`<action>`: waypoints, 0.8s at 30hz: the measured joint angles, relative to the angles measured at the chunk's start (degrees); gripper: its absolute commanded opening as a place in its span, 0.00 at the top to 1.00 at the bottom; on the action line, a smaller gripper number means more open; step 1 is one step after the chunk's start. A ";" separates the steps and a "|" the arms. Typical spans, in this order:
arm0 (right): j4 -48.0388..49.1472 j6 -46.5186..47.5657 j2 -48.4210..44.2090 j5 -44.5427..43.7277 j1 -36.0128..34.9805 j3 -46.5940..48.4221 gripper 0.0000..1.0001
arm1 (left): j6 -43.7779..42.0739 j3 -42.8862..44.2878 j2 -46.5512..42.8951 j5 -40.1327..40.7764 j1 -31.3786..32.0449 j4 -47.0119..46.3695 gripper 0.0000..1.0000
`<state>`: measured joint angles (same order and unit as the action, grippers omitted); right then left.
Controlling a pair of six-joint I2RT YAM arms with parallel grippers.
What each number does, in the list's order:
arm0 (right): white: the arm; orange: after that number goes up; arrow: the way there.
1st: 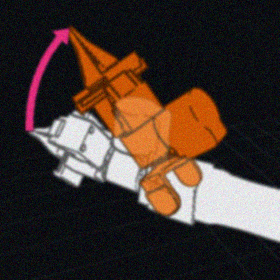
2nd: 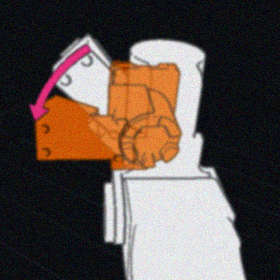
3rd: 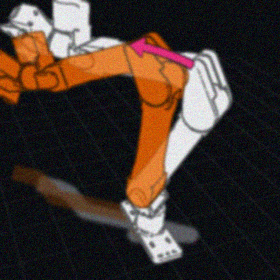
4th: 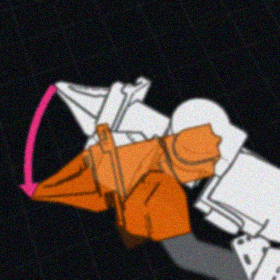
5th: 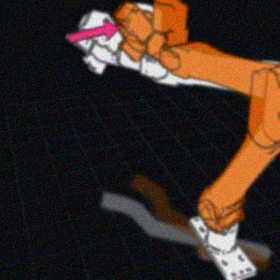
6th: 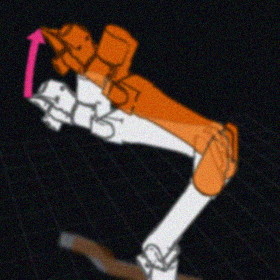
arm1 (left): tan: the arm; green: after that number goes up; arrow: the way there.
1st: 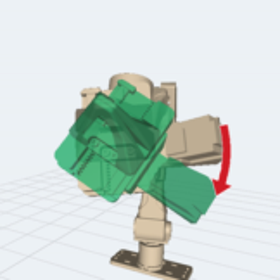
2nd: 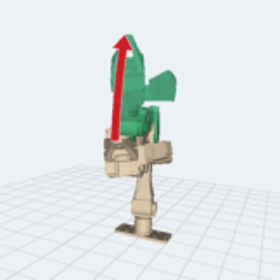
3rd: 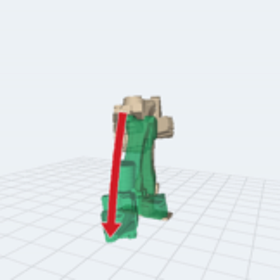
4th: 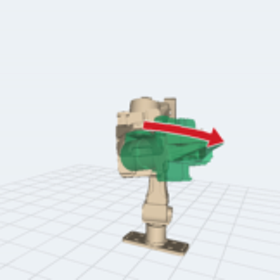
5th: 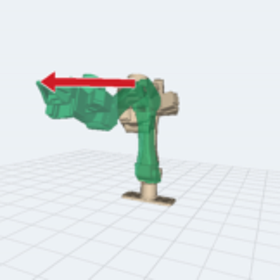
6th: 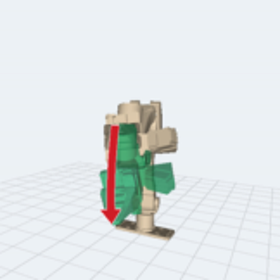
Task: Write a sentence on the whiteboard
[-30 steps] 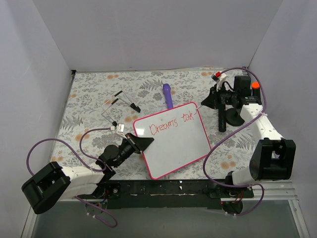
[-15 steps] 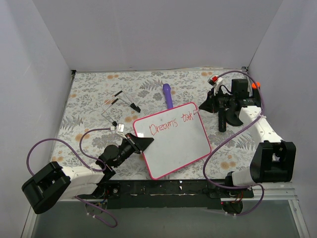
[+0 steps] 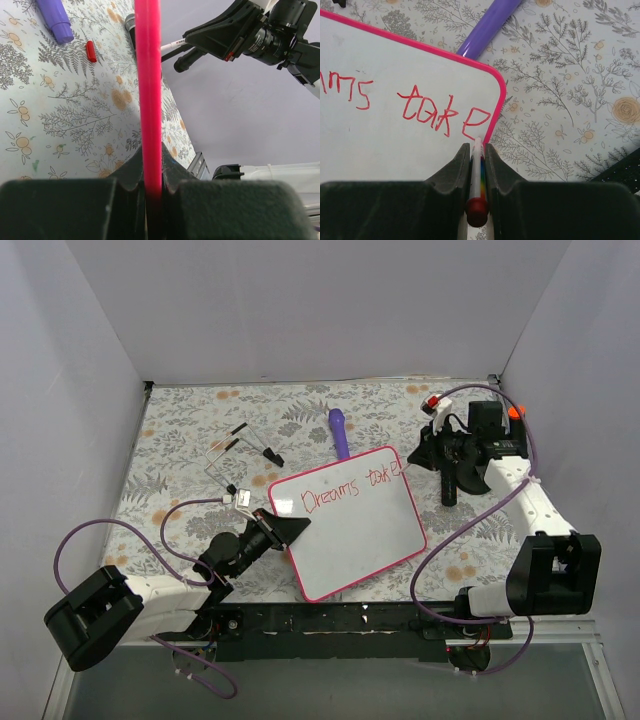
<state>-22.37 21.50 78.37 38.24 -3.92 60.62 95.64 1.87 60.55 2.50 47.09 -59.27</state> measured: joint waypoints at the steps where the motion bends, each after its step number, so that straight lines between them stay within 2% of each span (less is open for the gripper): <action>1: -0.52 0.09 0.07 -0.26 0.00 0.68 0.99 | -0.02 0.00 0.00 -0.09 0.00 -0.15 1.00; 4: -1.84 0.87 0.13 0.70 0.00 3.28 0.99 | -0.46 0.00 0.00 -0.24 0.00 -0.61 1.00; 7: -2.89 1.92 -0.76 5.53 0.02 5.60 0.99 | -0.70 0.00 -0.02 -0.20 0.00 -0.68 1.00; 15: -4.94 2.69 -8.87 17.42 -0.44 5.84 0.99 | -0.96 0.04 -0.02 0.83 0.02 -0.72 1.00; 24: -5.22 2.05 -9.70 21.51 -1.81 5.05 0.99 | -4.00 5.40 2.49 6.38 0.11 1.46 1.00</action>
<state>-27.59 23.55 68.66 59.75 -5.74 65.67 91.64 7.27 63.05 8.88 47.20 -57.80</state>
